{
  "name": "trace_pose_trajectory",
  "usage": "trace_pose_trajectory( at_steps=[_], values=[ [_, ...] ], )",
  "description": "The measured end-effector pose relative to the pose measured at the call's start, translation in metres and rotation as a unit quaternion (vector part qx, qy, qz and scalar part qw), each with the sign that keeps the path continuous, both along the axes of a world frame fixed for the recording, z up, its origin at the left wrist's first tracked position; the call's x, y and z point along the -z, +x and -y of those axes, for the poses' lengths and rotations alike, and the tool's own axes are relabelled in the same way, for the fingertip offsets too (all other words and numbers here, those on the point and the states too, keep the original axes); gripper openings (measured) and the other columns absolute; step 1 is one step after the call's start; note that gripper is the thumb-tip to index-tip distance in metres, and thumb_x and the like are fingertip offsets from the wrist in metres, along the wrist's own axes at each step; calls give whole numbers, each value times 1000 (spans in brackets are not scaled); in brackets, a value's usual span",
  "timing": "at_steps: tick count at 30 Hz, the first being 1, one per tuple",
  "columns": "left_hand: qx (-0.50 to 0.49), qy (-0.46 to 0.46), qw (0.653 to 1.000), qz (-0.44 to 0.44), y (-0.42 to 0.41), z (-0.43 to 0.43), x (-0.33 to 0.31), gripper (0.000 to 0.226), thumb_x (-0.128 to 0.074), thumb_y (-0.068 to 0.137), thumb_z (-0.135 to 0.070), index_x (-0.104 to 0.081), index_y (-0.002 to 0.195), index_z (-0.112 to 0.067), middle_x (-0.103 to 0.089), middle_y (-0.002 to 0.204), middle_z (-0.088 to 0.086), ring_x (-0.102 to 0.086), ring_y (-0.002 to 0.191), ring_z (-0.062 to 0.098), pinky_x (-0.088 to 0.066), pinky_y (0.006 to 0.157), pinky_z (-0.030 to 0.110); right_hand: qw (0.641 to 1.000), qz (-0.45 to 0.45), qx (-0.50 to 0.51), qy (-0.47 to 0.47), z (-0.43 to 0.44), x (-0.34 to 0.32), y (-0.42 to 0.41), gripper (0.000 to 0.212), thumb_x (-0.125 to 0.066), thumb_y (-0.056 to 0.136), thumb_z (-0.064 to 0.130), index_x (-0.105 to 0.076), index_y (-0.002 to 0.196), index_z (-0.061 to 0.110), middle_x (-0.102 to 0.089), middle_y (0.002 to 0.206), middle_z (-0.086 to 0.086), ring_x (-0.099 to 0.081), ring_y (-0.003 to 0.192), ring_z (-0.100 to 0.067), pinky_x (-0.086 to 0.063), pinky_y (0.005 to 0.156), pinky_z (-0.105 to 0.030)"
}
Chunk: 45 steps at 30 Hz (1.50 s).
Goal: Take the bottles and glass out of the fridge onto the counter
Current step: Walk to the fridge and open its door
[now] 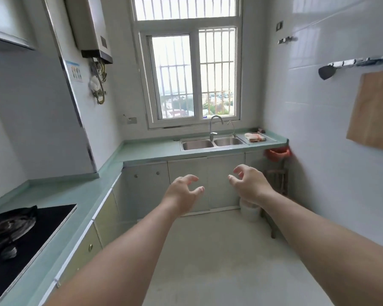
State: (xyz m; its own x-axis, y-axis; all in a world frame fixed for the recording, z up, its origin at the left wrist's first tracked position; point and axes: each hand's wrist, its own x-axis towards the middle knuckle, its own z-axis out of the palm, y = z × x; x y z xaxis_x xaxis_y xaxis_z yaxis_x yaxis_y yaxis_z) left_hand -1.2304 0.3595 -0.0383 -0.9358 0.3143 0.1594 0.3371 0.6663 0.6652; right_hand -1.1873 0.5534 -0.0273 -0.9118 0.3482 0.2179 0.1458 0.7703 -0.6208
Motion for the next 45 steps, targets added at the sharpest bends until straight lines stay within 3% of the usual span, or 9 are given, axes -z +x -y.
trace_pose_trajectory(
  at_steps=[7,17,24,26,30,36,45],
  values=[
    [34,15,999,11,-126,-83,-12,41,-59,90,-41,-56,129,-29,-53,133,0,-51,118,17,-41,89,25,999,-2,34,-18,-79,-14,-115,40,-50,92,43,-57,121,17,-59,124,-4,-55,110,-20,-44,88,-32],
    [140,33,990,0,-276,-210,0,39,-59,89,-41,-56,127,-31,-54,131,0,-52,114,16,-45,86,28,992,1,122,-17,-173,-11,-216,42,-51,92,44,-55,124,17,-57,124,-3,-53,105,-19,-40,84,-27],
    [201,84,974,58,-419,-275,24,36,-59,91,-39,-58,125,-30,-57,129,0,-58,88,10,-39,54,16,969,-3,247,-16,-236,-13,-302,27,-50,94,39,-55,111,19,-59,118,-3,-52,94,-17,-42,80,-27],
    [229,80,969,56,-459,-294,22,35,-59,90,-40,-58,124,-31,-58,128,0,-58,98,14,-42,59,18,960,12,281,-10,-248,-15,-326,36,-50,93,40,-54,120,17,-57,123,-4,-54,104,-20,-45,87,-31],
    [303,82,949,30,-506,-353,9,33,-59,90,-43,-59,121,-33,-60,125,0,-59,104,18,-52,87,35,936,39,350,7,-276,-24,-343,46,-47,93,42,-50,131,16,-51,133,-5,-51,118,-23,-44,98,-35],
    [459,70,885,44,-461,-462,-1,40,-56,92,-40,-56,129,-24,-59,128,6,-60,100,24,-51,73,29,853,25,521,12,-308,-29,-261,45,-49,92,44,-53,127,16,-53,129,-5,-53,111,-23,-42,87,-29],
    [673,78,734,52,-260,-528,-34,37,-57,90,-41,-57,124,-28,-56,125,0,-56,108,21,-48,85,33,705,-13,709,24,-266,-36,-98,42,-55,92,39,-56,124,12,-57,127,-9,-54,115,-26,-39,89,-27]
  ],
)
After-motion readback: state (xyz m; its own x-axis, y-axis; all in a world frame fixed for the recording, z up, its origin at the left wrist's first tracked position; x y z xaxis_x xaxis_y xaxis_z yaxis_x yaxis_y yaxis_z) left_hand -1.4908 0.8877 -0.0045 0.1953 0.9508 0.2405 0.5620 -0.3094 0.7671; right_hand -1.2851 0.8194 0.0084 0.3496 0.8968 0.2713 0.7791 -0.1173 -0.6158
